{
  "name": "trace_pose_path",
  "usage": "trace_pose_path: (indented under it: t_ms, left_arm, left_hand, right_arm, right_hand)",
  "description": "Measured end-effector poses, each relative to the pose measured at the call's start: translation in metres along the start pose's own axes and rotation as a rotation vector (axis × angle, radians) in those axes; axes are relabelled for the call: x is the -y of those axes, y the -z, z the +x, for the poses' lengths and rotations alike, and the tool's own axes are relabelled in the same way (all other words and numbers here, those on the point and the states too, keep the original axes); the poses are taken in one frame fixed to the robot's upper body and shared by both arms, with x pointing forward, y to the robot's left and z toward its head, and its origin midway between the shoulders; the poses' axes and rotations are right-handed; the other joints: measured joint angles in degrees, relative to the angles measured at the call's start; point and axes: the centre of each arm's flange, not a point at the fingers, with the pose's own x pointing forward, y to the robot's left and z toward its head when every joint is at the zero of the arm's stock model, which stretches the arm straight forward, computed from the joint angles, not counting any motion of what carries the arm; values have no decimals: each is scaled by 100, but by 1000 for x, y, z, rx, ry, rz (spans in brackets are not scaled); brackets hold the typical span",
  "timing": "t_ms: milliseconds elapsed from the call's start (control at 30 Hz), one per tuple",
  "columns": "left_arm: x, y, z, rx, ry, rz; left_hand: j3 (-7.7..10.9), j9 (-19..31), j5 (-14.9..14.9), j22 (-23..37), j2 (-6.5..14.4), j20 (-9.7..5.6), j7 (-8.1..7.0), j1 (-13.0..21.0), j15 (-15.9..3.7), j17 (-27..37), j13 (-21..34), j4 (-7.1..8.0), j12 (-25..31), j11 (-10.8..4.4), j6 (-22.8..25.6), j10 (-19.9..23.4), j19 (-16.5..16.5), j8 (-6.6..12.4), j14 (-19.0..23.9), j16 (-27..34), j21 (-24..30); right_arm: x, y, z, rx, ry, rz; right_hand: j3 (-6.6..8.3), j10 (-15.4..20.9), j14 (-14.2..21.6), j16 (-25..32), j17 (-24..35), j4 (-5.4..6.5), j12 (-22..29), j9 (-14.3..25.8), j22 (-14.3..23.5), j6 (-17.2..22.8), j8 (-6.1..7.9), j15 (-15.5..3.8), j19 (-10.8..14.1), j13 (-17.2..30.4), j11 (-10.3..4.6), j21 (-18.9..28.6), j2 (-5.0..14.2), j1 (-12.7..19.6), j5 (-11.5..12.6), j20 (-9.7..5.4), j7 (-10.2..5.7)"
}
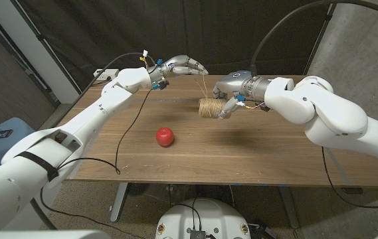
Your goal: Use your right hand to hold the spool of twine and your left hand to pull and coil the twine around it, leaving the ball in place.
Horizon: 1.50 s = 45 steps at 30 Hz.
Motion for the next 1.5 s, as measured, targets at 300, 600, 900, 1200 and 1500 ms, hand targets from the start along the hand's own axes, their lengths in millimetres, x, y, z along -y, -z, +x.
trace_pose_path:
  t_ms: [300, 600, 900, 1200, 1500]
  left_arm:
    - [0, 10, 0, -31, -6, -4]
    - [2, 14, 1, -40, -3, -8]
    - [5, 17, 3, -44, 5, -15]
    - [7, 19, 3, -43, 5, -25]
    - [11, 24, 2, -46, 3, -40]
  left_hand:
    - [0, 0, 0, 0, 0, 0, 0, 0, 32, 29, 0, 0, 0, 0, 0, 0, 0, 0, -32, 0, 0]
    - [0, 0, 0, 0, 0, 0, 0, 0, 31, 13, -1, 0, 0, 0, 0, 0, 0, 0, -31, 0, 0]
    - [0, 0, 0, 0, 31, 0, 0, 32, 31, 29, 19, 0, 0, 0, 0, 0, 0, 0, -31, 0, 0]
    - [0, 0, 0, 0, 31, 0, 0, 32, 31, 29, 27, 0, 0, 0, 0, 0, 0, 0, -31, 0, 0]
    - [0, 0, 45, 0, 31, 0, 0, 32, 31, 28, 27, 0, 0, 0, 0, 0, 0, 0, -31, -22, 0]
  right_arm:
    - [3, -5, -5, 14, 6, 7]
    - [11, -6, -10, 24, 31, 11]
    - [18, -6, -14, 33, 58, 1]
    - [26, -4, -13, 37, 88, -22]
    - [38, -1, -11, 37, 123, -67]
  right_hand:
    - [0, 0, 0, 0, -1, 0, 0, -5, 0, 0, 15, 0, 0, -6, 0, 0, -1, 1, -2, 1, 0]
    - [0, 0, 0, 0, 0, 0, 0, -4, 0, 0, 14, 0, -1, -4, 0, 0, -8, 7, -3, 1, 0]
    - [0, 0, 0, 0, -1, 0, -1, -2, 0, 0, 10, 0, -1, -1, 0, 0, -8, 8, 1, 1, 0]
    - [0, 0, -1, 0, 27, 0, -2, 0, 0, 0, -1, 0, -1, -1, 0, 0, -22, 22, 1, 1, 0]
    - [0, 0, -1, 0, 26, 0, -21, 0, 0, 0, 16, 1, -1, -3, 0, 0, -18, 18, 1, 1, 0]
